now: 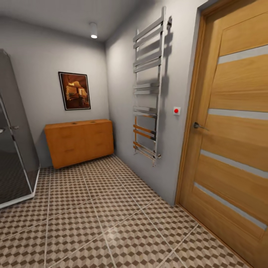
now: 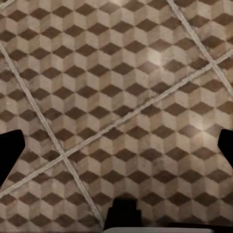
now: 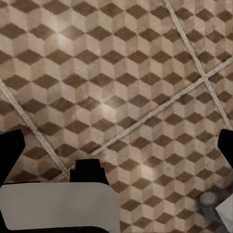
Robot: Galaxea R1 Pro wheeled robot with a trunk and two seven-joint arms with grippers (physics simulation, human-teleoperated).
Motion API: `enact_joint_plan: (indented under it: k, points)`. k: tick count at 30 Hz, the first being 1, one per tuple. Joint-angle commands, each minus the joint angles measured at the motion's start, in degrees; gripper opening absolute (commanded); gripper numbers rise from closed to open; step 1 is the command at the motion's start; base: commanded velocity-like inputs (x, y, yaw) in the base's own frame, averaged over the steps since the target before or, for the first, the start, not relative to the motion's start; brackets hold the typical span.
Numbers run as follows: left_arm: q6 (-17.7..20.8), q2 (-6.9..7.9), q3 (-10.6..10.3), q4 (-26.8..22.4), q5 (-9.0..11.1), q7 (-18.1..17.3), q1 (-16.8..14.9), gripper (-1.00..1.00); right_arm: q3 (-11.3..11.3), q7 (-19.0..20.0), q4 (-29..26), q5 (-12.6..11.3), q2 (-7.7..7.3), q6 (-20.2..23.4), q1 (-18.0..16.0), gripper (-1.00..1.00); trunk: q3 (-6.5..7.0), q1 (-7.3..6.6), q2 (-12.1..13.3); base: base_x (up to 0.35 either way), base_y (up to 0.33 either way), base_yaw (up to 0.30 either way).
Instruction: Take the four mousetraps from the cabinet in the bathroom and place them on the bathroom floor. Make sure all four end up on the same floor surface, and ensure that at least two of them are either under or directly next to the same bathroom sink.
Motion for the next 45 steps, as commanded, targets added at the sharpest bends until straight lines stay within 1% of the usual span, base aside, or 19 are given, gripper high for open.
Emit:
enact_joint_plan:
  k: [1, 11, 45]
  points:
    - [-0.22, -0.16, -0.48, 0.08, 0.59, 0.15, -0.05, 1.0, -0.5, -0.25, 0.18, 0.55, -0.01, -0.31, -0.07, 1.0, -0.06, 0.0, -0.04, 0.0, 0.0, 0.299]
    - [-0.33, -0.79, -0.36, 0.09, 0.82, 0.15, -0.05, 1.0, -0.52, -0.25, 0.18, 0.45, -0.05, -0.3, -0.07, 1.0, -0.06, 0.0, -0.04, 0.0, 0.0, 0.299]
    - [-0.36, -0.98, -0.35, 0.08, 0.81, 0.15, -0.05, 1.0, -0.5, -0.25, 0.18, 0.57, -0.05, -0.25, -0.07, 1.0, -0.06, 0.0, -0.04, 0.0, 0.0, 0.299]
